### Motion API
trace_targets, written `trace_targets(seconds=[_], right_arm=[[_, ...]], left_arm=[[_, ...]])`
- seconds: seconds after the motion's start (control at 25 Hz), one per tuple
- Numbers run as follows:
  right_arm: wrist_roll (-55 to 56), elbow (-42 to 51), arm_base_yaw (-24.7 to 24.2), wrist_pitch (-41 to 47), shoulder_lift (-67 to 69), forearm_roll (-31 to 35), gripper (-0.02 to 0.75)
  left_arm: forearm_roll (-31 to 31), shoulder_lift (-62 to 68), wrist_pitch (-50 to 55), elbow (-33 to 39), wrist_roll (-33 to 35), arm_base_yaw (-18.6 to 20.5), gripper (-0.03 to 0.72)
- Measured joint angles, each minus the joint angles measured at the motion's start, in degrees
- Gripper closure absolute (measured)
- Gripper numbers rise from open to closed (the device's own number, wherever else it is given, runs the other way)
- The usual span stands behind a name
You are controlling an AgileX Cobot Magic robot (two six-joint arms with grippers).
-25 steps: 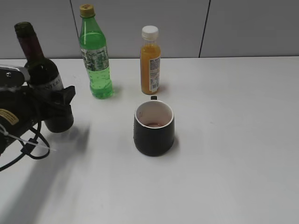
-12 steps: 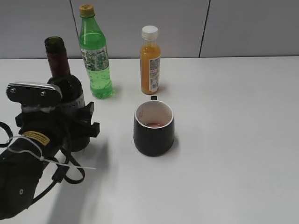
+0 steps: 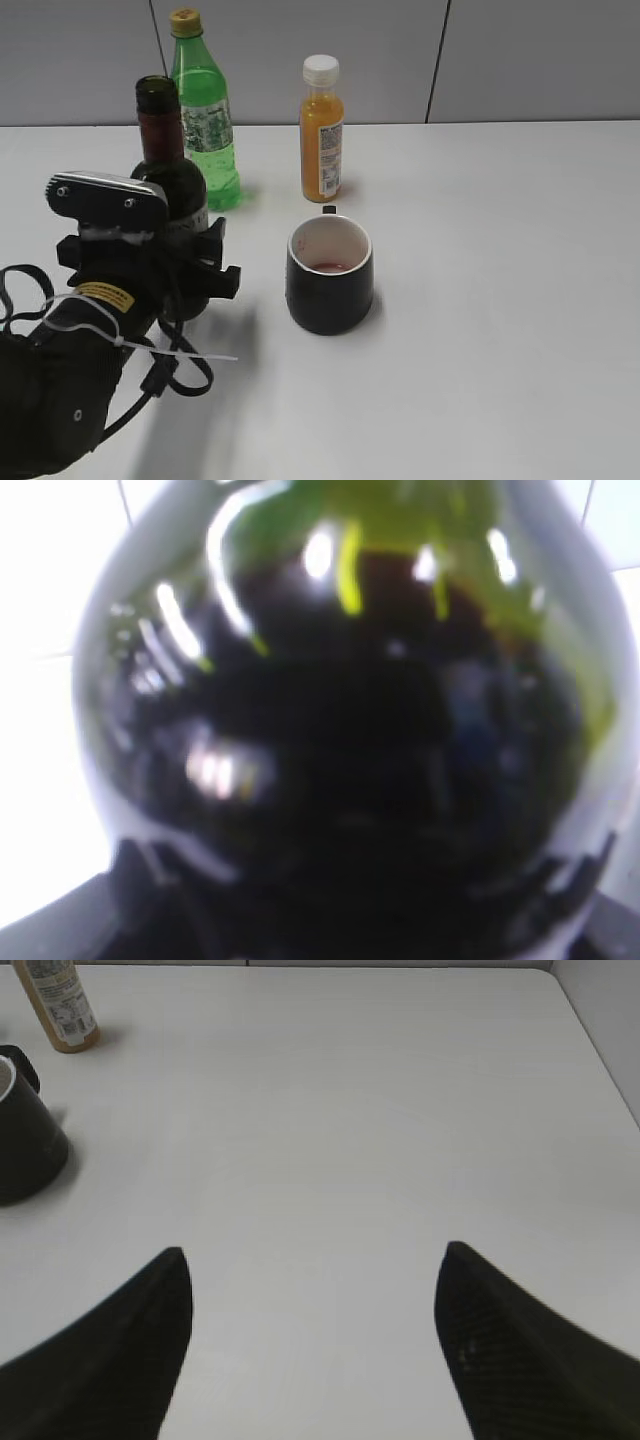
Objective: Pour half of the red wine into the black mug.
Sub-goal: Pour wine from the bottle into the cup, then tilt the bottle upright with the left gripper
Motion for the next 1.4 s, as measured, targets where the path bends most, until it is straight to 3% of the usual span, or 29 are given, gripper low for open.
trace_targets(seconds=[0.52,0.8,0.92,1.24,1.4], right_arm=[[0.18,0.00,0.00,0.00,0.00,0.61,0.164],[0.18,0.00,0.00,0.00,0.00,0.61,0.164],[0.23,0.00,0.00,0.00,0.00,0.61,0.164],[0.23,0.00,0.00,0.00,0.00,0.61,0.164],[0.23,0.00,0.00,0.00,0.00,0.61,0.164]], left_arm=[[-3.30,0.00,0.06,-1.80,10.87,0.00,0.149],[-10.83,0.00,0.30,-7.33,23.76,0.00,0.149],[-11.12,0.00,0.41,-8.03,28.45,0.00,0.149],[-11.71,0.00,0.41,-8.07,48.73,0.00,0.149],[-11.77,0.59,0.16,-8.07,54.83,0.00,0.149]])
